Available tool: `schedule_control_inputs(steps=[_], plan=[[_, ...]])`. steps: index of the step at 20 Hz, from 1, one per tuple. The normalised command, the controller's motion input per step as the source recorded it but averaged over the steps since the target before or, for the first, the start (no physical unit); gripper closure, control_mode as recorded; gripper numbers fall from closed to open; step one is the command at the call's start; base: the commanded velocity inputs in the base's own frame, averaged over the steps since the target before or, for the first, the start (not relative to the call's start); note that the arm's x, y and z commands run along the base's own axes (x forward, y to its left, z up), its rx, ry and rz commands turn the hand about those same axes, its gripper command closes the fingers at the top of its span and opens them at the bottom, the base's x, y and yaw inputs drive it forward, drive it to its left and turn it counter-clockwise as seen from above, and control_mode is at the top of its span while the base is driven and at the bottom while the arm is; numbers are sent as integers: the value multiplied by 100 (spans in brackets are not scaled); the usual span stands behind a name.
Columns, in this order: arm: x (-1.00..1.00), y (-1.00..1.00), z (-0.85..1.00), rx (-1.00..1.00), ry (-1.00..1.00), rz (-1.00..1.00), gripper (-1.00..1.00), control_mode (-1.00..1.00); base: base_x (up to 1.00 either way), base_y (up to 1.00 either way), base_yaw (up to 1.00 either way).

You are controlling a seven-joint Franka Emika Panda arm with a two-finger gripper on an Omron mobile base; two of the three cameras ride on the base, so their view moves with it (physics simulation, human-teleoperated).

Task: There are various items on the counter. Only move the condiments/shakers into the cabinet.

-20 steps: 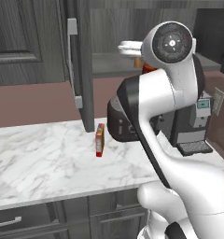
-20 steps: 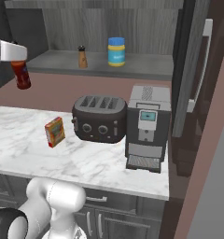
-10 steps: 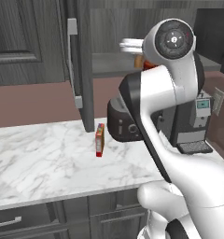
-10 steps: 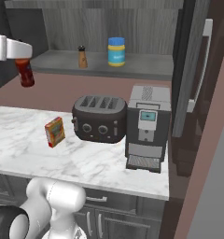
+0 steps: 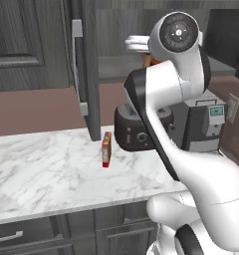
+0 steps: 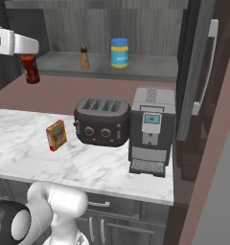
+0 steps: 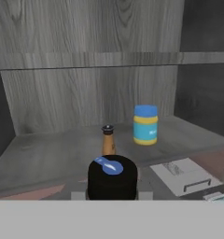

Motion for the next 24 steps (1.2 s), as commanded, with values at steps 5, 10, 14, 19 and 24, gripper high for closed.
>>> schedule_control_inputs(steps=[5, 10, 14, 19, 24], plan=[[32, 0, 0, 0, 0, 0, 100, -100, 0, 0, 0], [28, 0, 0, 0, 0, 0, 100, -100, 0, 0, 0], [27, 1, 0, -2, 0, 0, 100, -100, 0, 0, 0], [27, 1, 0, -4, -2, 0, 100, -100, 0, 0, 0], [22, 9, 0, -4, -2, 0, 100, -100, 0, 0, 0]])
